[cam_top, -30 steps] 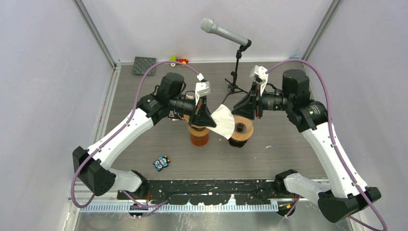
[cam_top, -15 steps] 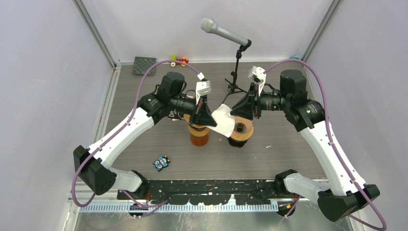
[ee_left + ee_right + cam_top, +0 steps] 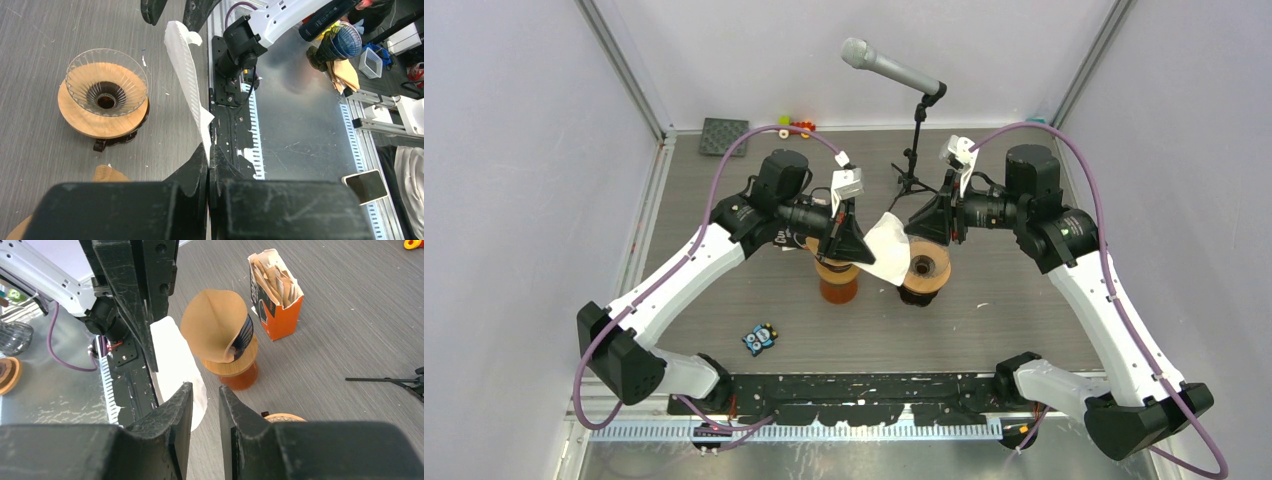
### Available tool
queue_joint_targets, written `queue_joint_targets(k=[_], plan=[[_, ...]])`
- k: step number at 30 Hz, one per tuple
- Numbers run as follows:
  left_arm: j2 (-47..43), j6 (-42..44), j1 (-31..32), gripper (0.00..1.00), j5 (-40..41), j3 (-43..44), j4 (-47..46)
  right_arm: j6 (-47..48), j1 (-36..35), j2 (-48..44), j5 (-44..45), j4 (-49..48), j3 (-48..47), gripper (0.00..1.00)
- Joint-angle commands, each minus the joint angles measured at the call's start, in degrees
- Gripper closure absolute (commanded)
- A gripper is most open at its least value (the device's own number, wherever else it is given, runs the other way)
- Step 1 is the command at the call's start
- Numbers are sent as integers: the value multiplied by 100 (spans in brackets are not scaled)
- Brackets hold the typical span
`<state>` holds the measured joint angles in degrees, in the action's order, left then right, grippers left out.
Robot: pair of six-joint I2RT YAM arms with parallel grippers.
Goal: Place the coffee filter in the dripper
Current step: Place the coffee filter in the coffee dripper.
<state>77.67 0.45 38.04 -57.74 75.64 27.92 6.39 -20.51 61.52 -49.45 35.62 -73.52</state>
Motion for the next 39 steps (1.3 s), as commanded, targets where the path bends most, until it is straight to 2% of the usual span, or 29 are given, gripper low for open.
queue_joint_targets(k=[1, 20, 29, 35, 39], plan=[[-63, -18, 22, 100, -194, 163, -132, 133, -19, -39, 124, -66, -222, 70], [-120, 106, 19, 100, -427, 97, -149, 580, -23, 8, -19, 252, -233, 70], [-76, 175, 23, 100, -346, 102, -128, 650, -23, -14, -488, 375, -236, 70], [-59, 795, 20, 100, -314, 111, 214, 559, -18, -135, -96, 350, -317, 70], [-67, 1268, 21, 100, -281, 90, 386, 602, -17, -196, -214, 462, -386, 70]])
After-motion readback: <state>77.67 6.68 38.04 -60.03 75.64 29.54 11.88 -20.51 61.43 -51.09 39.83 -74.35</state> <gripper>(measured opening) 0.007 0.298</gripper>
